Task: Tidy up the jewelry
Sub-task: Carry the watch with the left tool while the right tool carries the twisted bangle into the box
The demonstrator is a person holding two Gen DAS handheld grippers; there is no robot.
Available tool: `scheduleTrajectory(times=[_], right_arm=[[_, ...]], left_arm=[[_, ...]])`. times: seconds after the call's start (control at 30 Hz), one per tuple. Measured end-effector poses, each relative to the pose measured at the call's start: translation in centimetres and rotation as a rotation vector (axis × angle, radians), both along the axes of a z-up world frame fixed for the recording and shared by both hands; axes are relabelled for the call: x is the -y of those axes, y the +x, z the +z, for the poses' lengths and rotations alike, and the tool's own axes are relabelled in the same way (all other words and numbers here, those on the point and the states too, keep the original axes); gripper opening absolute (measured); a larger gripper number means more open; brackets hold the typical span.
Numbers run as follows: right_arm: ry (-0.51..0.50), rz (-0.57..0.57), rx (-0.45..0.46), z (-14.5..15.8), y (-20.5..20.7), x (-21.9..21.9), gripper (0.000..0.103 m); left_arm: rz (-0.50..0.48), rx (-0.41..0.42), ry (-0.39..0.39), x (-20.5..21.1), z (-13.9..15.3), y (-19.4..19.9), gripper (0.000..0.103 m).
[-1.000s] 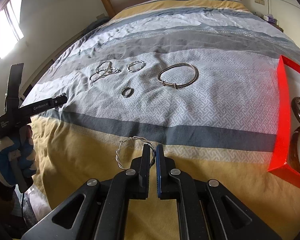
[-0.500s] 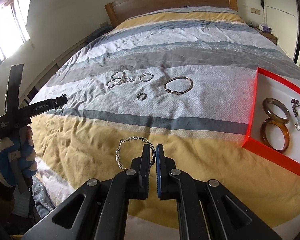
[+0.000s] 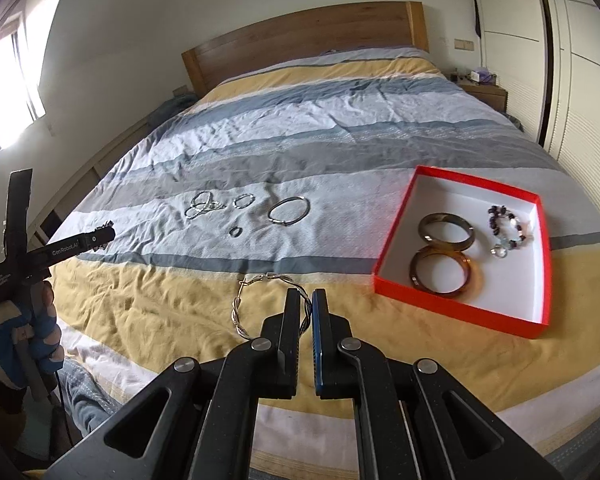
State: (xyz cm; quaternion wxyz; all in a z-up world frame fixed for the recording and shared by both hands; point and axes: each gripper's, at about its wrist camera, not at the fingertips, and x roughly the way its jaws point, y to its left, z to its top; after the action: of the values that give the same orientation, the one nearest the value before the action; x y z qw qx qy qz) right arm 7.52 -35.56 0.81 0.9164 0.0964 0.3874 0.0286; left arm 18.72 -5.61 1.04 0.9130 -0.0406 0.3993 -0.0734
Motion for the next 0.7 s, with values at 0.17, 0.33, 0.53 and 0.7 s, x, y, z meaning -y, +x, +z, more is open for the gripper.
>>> scheduleTrajectory(times=[0.17, 0.33, 0.53, 0.7], right_arm=[[-0.025, -0.059, 0.026, 1.4, -1.3, 3.9, 0.006], [-0.049, -0.121, 0.034, 1.7, -1.4, 8.1, 0.006], [-0.069, -0.173, 0.012, 0.4, 0.4, 12.8, 0.006], [-0.068, -0.195, -0.027, -2.1, 2.3, 15.2, 0.006]], left_arm=[[-0.068, 0.002, -0.005, 4.1, 0.6, -0.1, 0.018], [-0.159, -0.004, -0.004, 9.5, 0.7, 0.2, 0.018], [-0.291, -0.027, -0.004, 17.0, -0.4, 1.0, 0.018], [-0.392, -0.046, 0.0, 23.0, -2.0, 1.5, 0.018]])
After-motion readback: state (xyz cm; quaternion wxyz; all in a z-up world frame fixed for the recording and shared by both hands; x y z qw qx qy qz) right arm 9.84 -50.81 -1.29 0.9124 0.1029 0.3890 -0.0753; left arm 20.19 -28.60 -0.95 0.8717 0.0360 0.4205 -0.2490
